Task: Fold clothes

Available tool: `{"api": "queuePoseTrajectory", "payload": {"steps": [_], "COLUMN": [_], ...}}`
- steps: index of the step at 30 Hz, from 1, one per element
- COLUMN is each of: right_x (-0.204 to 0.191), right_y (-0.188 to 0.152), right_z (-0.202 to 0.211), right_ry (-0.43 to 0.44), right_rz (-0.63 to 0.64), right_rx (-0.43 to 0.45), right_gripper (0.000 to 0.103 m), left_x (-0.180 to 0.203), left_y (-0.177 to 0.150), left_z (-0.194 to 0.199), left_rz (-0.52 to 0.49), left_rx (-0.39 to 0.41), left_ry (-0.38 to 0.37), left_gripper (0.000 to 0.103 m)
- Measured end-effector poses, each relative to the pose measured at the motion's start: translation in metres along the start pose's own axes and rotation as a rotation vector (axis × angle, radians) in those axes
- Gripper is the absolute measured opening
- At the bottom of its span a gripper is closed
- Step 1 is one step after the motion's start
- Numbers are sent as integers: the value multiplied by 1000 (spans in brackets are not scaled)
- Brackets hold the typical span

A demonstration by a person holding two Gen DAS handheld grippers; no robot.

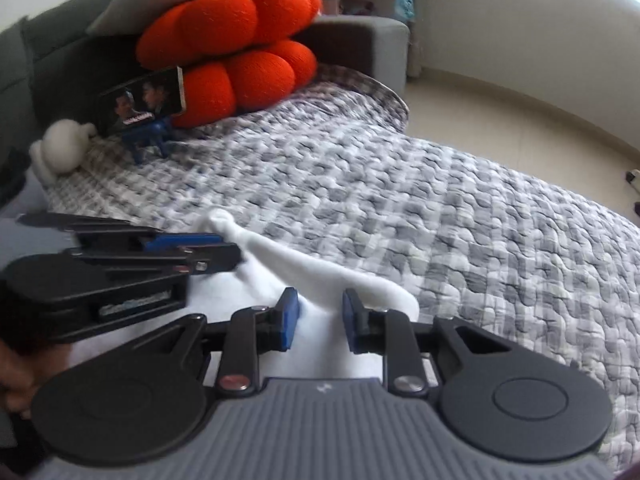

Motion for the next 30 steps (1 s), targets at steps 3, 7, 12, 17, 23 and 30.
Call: {"api": "queuePoseTrajectory", "payload": {"steps": [3, 7, 12, 17, 23, 30], "right_x": [-5, -9, -16, -23, -24, -26], "right_y": [-2, 1, 6, 11, -1, -1], "right_z": [-1, 5, 14, 23, 5, 8], "right_ry": [-45, -14, 36, 85, 63, 44], "right_rz": [40, 43, 42, 41, 48, 70], "right_rx": [-5, 28, 76, 123, 17, 19], "right_gripper": [24, 24, 25, 25, 25, 25], "left_x": [-5, -11, -7, -11, -11, -12], "left_y": [1, -3, -7, -8, -9, -11], "left_z": [3, -3, -4, -5, -6, -6], "left_rz": [-13, 0, -35, -10, -6, 6], "left_rx": [16, -16, -25, -39, -47, -53], "left_ry": [48, 65, 85, 73, 73, 69], "left_gripper": [17, 17, 16, 16, 16, 16]}}
Point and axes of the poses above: each gripper's, at about its wrist camera, not at the fingertips, and z roughly against the way its jaws point, x to its right, y to its top, the point moved 9 cm from there along -z, roughly the way its jaws point, and after that the axes turned 10 degrees about y, right-handed, at the moved point
